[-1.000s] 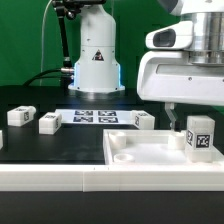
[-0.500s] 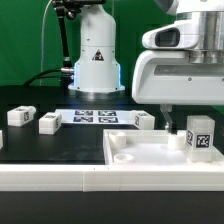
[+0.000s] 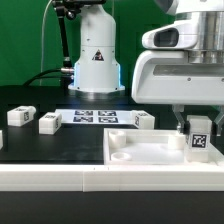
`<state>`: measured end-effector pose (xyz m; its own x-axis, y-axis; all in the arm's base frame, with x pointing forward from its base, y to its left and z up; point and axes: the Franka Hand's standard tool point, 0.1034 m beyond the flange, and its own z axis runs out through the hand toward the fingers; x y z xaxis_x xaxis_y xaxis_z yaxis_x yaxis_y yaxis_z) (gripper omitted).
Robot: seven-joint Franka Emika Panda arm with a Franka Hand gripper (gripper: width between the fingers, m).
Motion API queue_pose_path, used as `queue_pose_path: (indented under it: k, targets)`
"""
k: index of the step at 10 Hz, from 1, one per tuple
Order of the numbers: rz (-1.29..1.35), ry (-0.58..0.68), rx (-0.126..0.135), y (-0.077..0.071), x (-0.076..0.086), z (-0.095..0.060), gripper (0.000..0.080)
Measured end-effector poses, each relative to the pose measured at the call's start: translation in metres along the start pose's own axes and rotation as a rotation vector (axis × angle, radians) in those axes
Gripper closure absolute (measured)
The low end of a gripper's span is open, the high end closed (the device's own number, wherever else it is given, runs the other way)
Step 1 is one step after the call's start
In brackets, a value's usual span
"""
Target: Assemble one leg
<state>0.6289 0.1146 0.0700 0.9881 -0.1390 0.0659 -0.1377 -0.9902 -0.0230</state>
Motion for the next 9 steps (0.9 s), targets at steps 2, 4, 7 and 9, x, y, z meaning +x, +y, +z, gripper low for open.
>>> queue_pose_path:
  k: [2, 4, 7, 9]
  targets:
    - [0.133, 0.0, -0.001, 0.001, 0.0, 0.0, 0.0509]
    - [0.283, -0.001, -0.006, 0.006, 0.0, 0.0, 0.0509]
    - [0.513, 0.012, -0.028, 0.023, 0.0, 0.0, 0.0499]
    - [0.576, 0.014, -0.044, 0.029, 0.0, -0.001, 0.0495]
